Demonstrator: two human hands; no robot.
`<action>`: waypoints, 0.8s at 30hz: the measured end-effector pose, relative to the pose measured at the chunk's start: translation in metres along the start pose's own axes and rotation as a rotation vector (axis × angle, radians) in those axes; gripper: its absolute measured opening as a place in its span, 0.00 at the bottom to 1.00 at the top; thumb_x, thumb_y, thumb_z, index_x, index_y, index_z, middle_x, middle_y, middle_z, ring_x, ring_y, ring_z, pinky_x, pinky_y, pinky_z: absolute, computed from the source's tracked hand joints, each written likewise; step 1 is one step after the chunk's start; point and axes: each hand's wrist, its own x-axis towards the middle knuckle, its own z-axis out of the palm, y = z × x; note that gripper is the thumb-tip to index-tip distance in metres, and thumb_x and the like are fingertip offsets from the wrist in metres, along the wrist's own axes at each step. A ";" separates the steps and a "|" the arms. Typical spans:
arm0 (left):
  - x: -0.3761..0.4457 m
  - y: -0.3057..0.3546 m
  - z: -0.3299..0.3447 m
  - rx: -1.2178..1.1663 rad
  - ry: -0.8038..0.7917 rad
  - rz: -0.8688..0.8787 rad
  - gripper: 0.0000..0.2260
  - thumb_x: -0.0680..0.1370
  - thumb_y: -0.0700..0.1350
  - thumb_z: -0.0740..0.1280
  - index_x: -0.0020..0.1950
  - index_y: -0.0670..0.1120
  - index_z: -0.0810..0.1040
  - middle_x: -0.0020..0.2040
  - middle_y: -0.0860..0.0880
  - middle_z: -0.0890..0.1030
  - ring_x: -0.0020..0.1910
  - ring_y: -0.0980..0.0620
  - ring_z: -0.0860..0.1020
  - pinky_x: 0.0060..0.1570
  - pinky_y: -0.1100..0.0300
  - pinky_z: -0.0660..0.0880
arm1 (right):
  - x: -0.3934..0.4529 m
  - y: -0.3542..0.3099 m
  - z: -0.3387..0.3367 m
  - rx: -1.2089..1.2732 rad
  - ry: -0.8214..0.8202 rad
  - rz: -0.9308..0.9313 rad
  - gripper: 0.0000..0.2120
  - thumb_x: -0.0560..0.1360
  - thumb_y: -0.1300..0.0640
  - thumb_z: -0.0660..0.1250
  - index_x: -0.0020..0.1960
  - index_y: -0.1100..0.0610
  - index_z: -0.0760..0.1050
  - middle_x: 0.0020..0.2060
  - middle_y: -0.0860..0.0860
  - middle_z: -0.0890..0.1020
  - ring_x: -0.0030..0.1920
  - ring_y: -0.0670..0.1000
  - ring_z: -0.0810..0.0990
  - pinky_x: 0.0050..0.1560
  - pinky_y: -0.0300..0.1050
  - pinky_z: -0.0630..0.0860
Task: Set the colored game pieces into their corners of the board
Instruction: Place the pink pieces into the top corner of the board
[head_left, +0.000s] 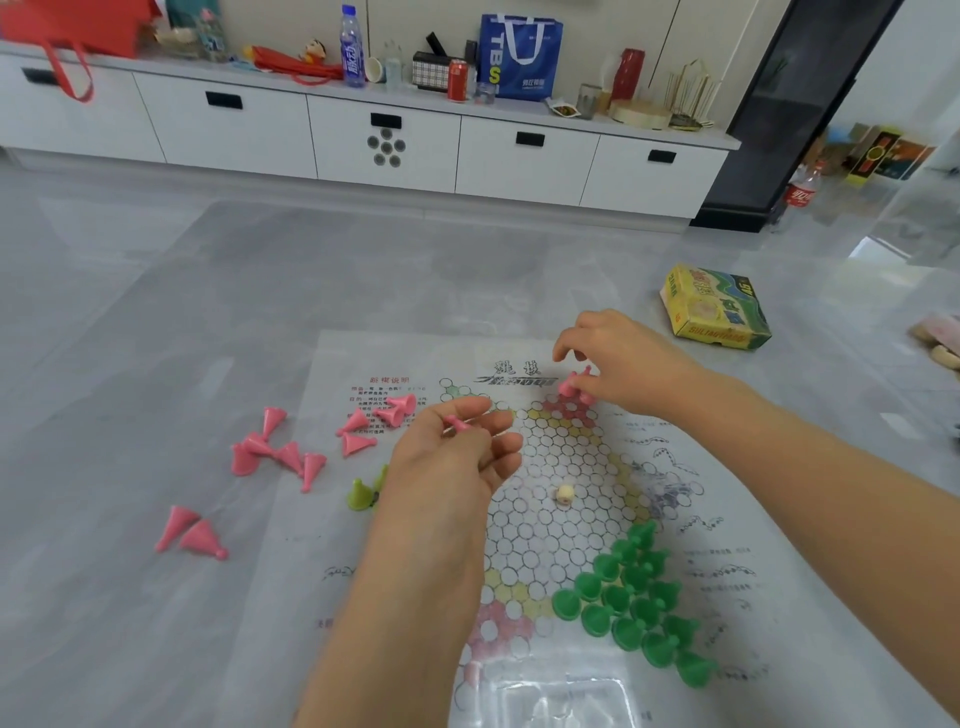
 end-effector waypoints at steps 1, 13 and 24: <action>-0.002 0.001 0.000 0.014 -0.010 0.006 0.10 0.78 0.31 0.56 0.47 0.42 0.74 0.42 0.45 0.80 0.35 0.53 0.77 0.37 0.65 0.78 | 0.000 -0.002 -0.005 -0.002 0.019 -0.010 0.13 0.74 0.54 0.65 0.58 0.53 0.73 0.49 0.49 0.72 0.53 0.49 0.70 0.46 0.44 0.70; 0.004 0.025 -0.034 -0.104 0.166 0.135 0.12 0.78 0.34 0.56 0.46 0.43 0.78 0.28 0.51 0.78 0.29 0.57 0.74 0.29 0.69 0.73 | 0.026 -0.112 -0.003 0.229 -0.110 -0.248 0.16 0.75 0.49 0.63 0.62 0.50 0.72 0.55 0.51 0.73 0.51 0.49 0.72 0.55 0.43 0.68; 0.008 0.042 -0.065 -0.368 0.243 0.054 0.10 0.78 0.36 0.58 0.56 0.37 0.75 0.49 0.43 0.75 0.50 0.48 0.77 0.54 0.57 0.73 | 0.040 -0.144 0.013 0.221 -0.056 -0.198 0.09 0.73 0.63 0.61 0.49 0.55 0.77 0.41 0.47 0.69 0.46 0.48 0.70 0.43 0.39 0.62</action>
